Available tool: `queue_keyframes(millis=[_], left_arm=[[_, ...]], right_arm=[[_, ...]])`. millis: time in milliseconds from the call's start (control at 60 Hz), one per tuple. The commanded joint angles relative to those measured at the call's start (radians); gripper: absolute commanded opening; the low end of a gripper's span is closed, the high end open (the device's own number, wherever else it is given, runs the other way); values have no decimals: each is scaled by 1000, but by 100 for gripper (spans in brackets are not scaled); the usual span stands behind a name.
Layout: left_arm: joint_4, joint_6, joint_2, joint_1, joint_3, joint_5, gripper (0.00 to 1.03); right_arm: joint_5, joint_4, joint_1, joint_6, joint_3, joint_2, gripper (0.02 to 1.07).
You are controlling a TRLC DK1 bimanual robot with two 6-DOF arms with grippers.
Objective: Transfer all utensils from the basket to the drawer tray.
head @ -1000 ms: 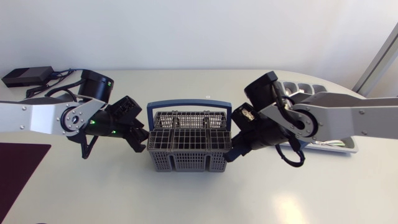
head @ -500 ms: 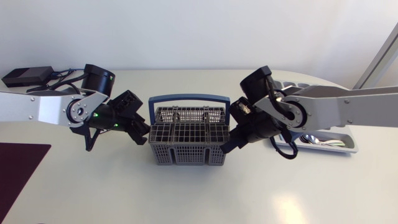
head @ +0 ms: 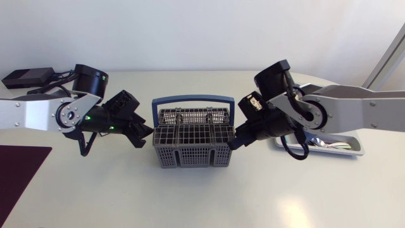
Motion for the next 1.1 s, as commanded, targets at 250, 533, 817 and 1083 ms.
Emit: queue_keyframes(millis=[250, 533, 817, 1083], left_arm=[[-20, -4, -179, 73, -87, 13, 100], [-85, -70, -368, 95, -111, -31, 99], [-168, -119, -491, 98, -96, -123, 99], [-116, -212, -696, 107, -173, -109, 99]], right_arm=[[28, -19, -66, -28, -94, -160, 97], [81, -3, -118, -67, -166, -365, 102], [156, 20, -181, -131, -233, -602, 102], [121, 21, -281, -154, -299, -712, 102]])
